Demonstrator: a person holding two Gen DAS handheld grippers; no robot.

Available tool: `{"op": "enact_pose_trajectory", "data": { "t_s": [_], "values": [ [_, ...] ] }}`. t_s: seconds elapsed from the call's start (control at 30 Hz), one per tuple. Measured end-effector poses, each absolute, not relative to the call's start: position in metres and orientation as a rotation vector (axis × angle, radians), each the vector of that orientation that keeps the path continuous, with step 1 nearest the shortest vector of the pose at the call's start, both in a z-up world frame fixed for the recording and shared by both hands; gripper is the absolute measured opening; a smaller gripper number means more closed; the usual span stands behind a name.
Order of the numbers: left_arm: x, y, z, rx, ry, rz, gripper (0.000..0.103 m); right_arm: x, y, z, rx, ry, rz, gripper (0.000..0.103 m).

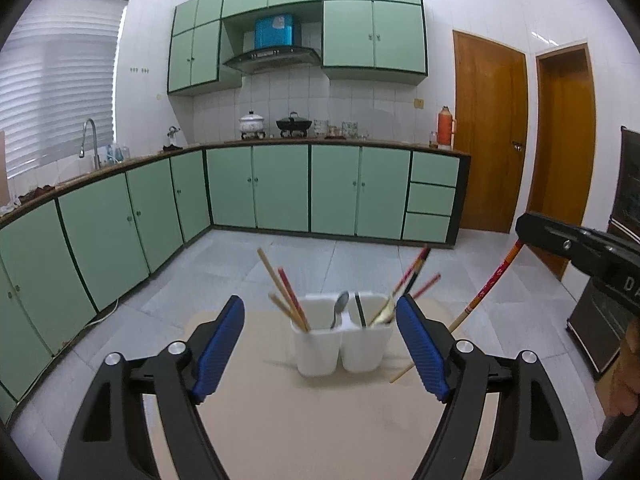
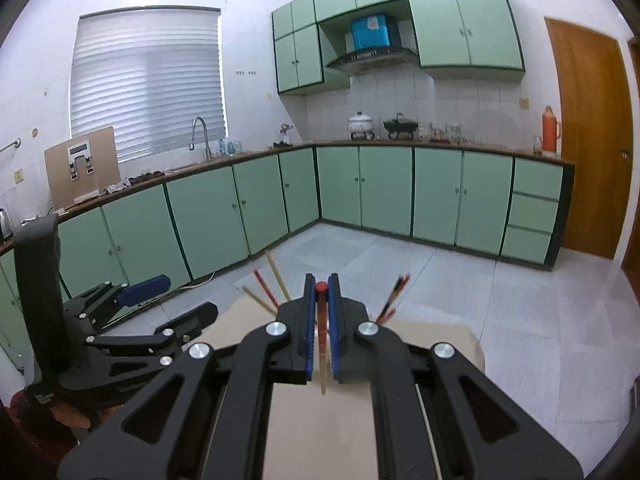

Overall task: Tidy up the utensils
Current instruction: 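Lift the chopstick with the right gripper and carry it upright over the holders, then open the right gripper to drop the chopstick into the holder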

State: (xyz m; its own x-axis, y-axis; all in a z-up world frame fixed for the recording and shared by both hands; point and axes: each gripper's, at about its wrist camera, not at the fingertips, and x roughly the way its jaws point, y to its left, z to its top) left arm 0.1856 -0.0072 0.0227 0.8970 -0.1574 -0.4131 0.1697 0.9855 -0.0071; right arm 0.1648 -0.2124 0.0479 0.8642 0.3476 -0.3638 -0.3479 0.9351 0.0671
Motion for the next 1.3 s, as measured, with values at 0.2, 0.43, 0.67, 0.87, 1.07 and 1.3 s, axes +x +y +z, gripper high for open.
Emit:
{"op": "enact_pose_trajectory", "data": {
  "t_s": [0.2, 0.43, 0.67, 0.87, 1.07, 1.3],
  "values": [
    [0.203, -0.009, 0.039, 0.033, 0.394, -0.153, 0.078, 0.181, -0.212, 0.081, -0.021, 0.309, 0.351, 0.005],
    [0.226, -0.01, 0.048, 0.027, 0.378, -0.139, 0.078, 0.221, -0.211, 0.092, -0.03, 0.299, 0.322, 0.005],
    [0.259, -0.009, 0.045, 0.003, 0.398, -0.132, 0.078, 0.26, -0.211, 0.064, -0.005, 0.348, 0.299, 0.005],
    [0.282, -0.007, 0.032, -0.003, 0.434, -0.127, 0.078, 0.284, -0.202, 0.037, -0.021, 0.409, 0.286, 0.005],
    [0.294, -0.009, 0.02, -0.011, 0.458, -0.122, 0.078, 0.298, -0.194, 0.012, -0.019, 0.453, 0.281, 0.005],
    [0.305, -0.012, 0.012, -0.011, 0.479, -0.114, 0.078, 0.307, -0.181, -0.015, -0.023, 0.509, 0.28, 0.006]
  ]
}}
